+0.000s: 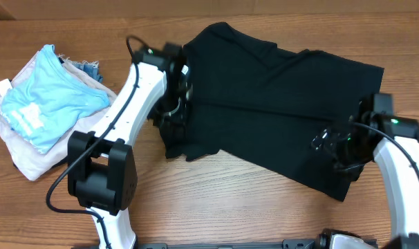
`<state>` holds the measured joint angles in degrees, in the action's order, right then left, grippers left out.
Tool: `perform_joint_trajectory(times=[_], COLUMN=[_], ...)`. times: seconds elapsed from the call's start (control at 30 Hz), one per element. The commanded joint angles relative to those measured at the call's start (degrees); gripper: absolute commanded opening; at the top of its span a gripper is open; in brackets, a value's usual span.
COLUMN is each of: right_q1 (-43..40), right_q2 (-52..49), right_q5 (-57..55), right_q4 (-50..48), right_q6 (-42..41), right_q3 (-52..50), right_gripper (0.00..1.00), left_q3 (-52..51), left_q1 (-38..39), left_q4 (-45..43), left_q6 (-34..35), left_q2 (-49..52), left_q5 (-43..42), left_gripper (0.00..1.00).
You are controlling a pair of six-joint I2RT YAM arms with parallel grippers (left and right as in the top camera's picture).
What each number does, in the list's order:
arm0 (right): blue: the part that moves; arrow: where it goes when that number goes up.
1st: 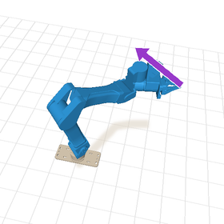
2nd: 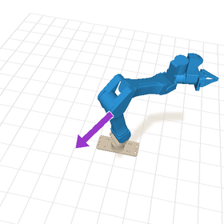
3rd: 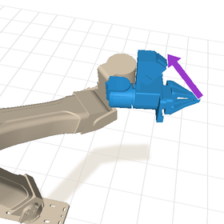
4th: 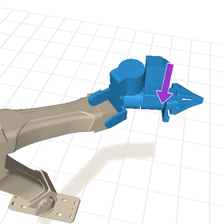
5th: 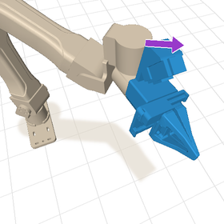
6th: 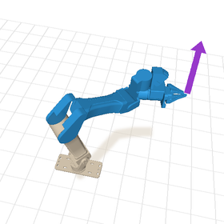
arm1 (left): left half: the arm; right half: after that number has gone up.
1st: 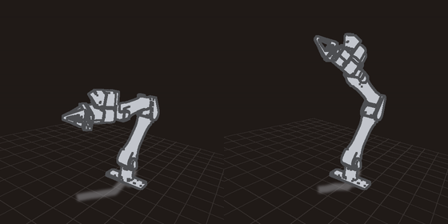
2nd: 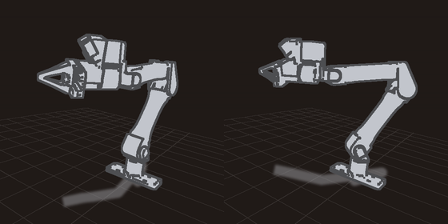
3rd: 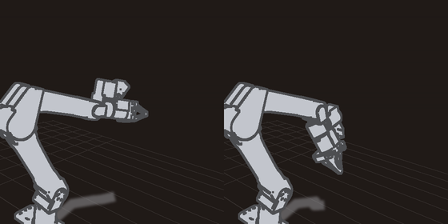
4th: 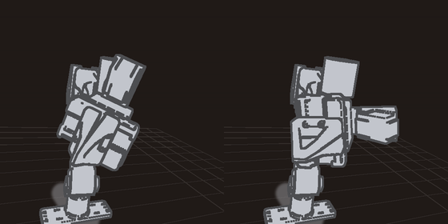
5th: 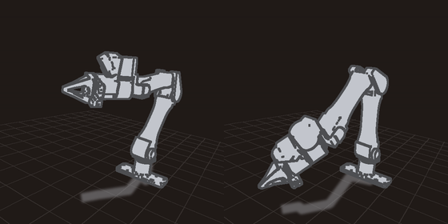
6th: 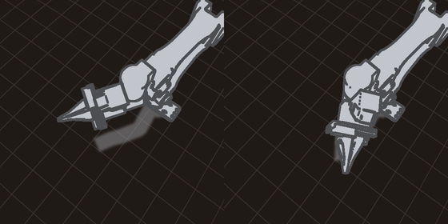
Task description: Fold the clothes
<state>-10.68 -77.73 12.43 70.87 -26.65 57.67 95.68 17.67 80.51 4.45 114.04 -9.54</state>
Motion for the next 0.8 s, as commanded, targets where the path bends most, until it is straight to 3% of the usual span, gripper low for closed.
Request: perform_joint_trajectory(times=[0.0, 0.13, 0.2, 0.27, 0.37, 0.5, 0.53, 0.77], right_q1=[0.11, 0.07, 0.07, 0.07, 0.00, -0.02, -0.17, -0.39], right_q2=[-1.88, -3.91, -4.37, -4.39, -4.44, -4.44, -4.44, -4.44], right_q5=[-0.79, -0.81, -0.81, -0.81, -1.07, -2.49, -2.36, -2.27], right_q4=[-2.43, -5.33, -6.49, -7.91, -10.67, -14.03, -14.99, -18.14], right_q6=[-1.70, -1.73, -1.73, -1.95, -5.05, -11.82, -14.53, -21.70], right_q3=[-3.72, -6.99, -8.26, -9.49, -11.58, -14.95, -16.35, -22.05], right_gripper=[0.93, 0.96, 0.97, 0.97, 0.97, 1.00, 0.97, 0.25], left_q3=[-8.85, -20.02, -23.39, -24.44, -24.41, -24.41, -24.41, -24.44], left_q1=[-0.11, -0.04, -0.07, -0.07, -0.07, -0.07, -0.07, -0.07], left_q4=[-2.89, -10.58, -14.64, -16.81, -16.55, -11.69, -10.05, -5.38], left_q6=[4.46, 5.27, 5.51, 5.49, 5.53, 7.41, 7.39, 7.39], left_q2=[-0.22, -0.22, -0.22, -0.22, -0.24, -1.14, -2.12, -12.35], left_q5=[-4.87, -8.55, -8.52, -8.41, -7.45, -6.40, -6.38, -6.14], left_gripper=[0.42, 0.55, 0.55, 0.44, 0.04, 0.04, 0.04, 0.04])
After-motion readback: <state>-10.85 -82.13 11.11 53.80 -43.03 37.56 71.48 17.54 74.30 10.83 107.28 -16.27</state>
